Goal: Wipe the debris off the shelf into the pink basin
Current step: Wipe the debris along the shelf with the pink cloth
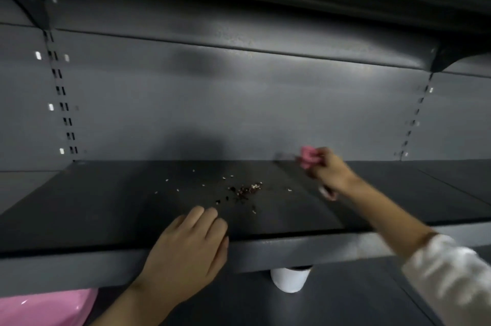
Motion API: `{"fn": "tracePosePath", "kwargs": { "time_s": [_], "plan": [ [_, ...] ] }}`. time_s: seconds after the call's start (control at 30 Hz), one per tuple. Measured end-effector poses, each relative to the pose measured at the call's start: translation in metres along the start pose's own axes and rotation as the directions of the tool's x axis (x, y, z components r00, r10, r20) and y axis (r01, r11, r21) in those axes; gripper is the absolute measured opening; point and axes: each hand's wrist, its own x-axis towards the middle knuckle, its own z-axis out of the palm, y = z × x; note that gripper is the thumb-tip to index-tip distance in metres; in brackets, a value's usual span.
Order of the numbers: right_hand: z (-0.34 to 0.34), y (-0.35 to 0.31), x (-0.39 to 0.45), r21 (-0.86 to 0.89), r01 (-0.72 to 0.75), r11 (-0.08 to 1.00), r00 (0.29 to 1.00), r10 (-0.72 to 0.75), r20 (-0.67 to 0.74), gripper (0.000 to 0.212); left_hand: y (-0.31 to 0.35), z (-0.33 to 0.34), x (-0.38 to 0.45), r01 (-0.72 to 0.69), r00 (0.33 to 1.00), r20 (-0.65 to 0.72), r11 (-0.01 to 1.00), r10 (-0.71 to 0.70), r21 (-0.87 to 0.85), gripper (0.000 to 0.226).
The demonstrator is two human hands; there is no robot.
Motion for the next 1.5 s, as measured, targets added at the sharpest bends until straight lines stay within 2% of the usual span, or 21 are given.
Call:
{"fn": "tracePosePath", "kwargs": {
  "time_s": [0.07,0.13,0.2,0.27,0.33,0.4,0.5,0.6,0.67,0.73,0.8,0.87,0.9,0.97,1.03,1.1,1.2,1.33,1.43,1.5],
  "plan": [
    [-0.040,0.026,0.008,0.105,0.000,0.994,1.000,-0.001,0.003,0.022,0.001,0.002,-0.001,-0.006,1.000,0.018,1.000,0.006,-0.002,0.028],
    [-0.068,0.060,0.016,0.074,-0.106,0.992,0.993,0.110,-0.045,0.020,0.001,0.003,-0.001,-0.012,1.000,0.013,1.000,0.012,-0.008,0.028],
    [-0.074,0.091,0.027,-0.079,-0.241,0.967,0.967,0.232,-0.104,0.023,0.001,0.005,-0.002,-0.028,1.000,-0.003,1.000,0.028,0.001,0.028],
    [-0.059,0.103,0.039,-0.246,-0.280,0.928,0.960,0.264,-0.095,0.028,0.001,0.008,-0.001,-0.042,0.999,-0.025,0.999,0.042,0.015,0.028],
    [-0.032,0.091,0.046,-0.356,-0.233,0.905,0.972,0.217,-0.085,0.034,0.001,0.009,0.001,-0.034,0.998,-0.051,0.999,0.036,0.033,0.032],
    [-0.004,0.069,0.047,-0.381,-0.138,0.914,0.990,0.139,-0.026,0.033,0.001,0.010,0.001,-0.029,0.998,-0.063,0.998,0.032,0.059,0.035],
    [0.036,0.038,0.042,-0.306,0.044,0.951,0.994,-0.010,0.113,0.027,0.001,0.013,0.000,-0.036,0.996,-0.084,0.998,0.041,0.058,0.049],
    [0.071,0.015,0.031,-0.204,0.215,0.955,0.942,-0.148,0.300,0.035,0.001,0.013,0.000,-0.045,0.994,-0.100,0.998,0.048,0.036,0.063],
    [0.080,0.006,0.027,-0.122,0.270,0.955,0.911,-0.212,0.354,0.039,0.001,0.012,-0.001,-0.038,0.993,-0.112,0.999,0.041,0.029,0.066],
    [0.071,0.005,0.033,0.014,0.242,0.970,0.914,-0.233,0.333,0.032,0.001,0.012,-0.001,-0.019,0.991,-0.131,0.999,0.023,0.035,0.064],
    [0.046,0.011,0.049,0.069,0.170,0.983,0.965,-0.180,0.191,0.025,0.002,0.012,0.000,-0.011,0.988,-0.151,0.998,0.019,0.055,0.051],
    [0.011,0.027,0.066,0.002,0.091,0.996,0.995,-0.091,0.034,0.024,0.002,0.012,0.000,-0.011,0.986,-0.162,0.997,0.023,0.075,0.038],
    [-0.004,0.039,0.074,-0.079,0.025,0.997,1.000,-0.025,-0.004,0.027,0.002,0.012,0.001,-0.001,0.987,-0.161,0.997,0.014,0.077,0.040],
    [-0.025,0.063,0.085,-0.228,-0.105,0.968,0.994,0.104,-0.017,0.029,0.002,0.011,0.002,0.011,0.989,-0.148,0.997,0.000,0.078,0.043],
    [-0.023,0.076,0.092,-0.295,-0.137,0.946,0.990,0.139,-0.015,0.027,0.003,0.011,0.003,0.018,0.993,-0.115,0.997,-0.008,0.081,0.032],
    [-0.005,0.070,0.093,-0.299,-0.085,0.951,0.995,0.096,0.025,0.027,0.004,0.010,0.003,0.028,0.995,-0.096,0.996,-0.020,0.089,0.026],
    [0.037,0.048,0.092,-0.238,0.071,0.969,0.985,-0.031,0.167,0.022,0.004,0.009,0.002,0.040,0.997,-0.070,0.996,-0.034,0.085,0.024],
    [0.079,0.014,0.076,-0.152,0.265,0.952,0.918,-0.201,0.341,0.036,0.004,0.008,0.001,0.037,0.998,-0.060,0.996,-0.032,0.085,0.025],
    [0.097,-0.003,0.056,-0.145,0.399,0.905,0.862,-0.317,0.397,0.036,0.003,0.006,0.001,0.029,0.998,-0.049,0.997,-0.026,0.075,0.027],
    [0.099,-0.013,0.046,-0.087,0.425,0.901,0.830,-0.350,0.433,0.035,0.003,0.004,0.001,0.010,0.999,-0.032,0.998,-0.008,0.068,0.027]
  ]
}}
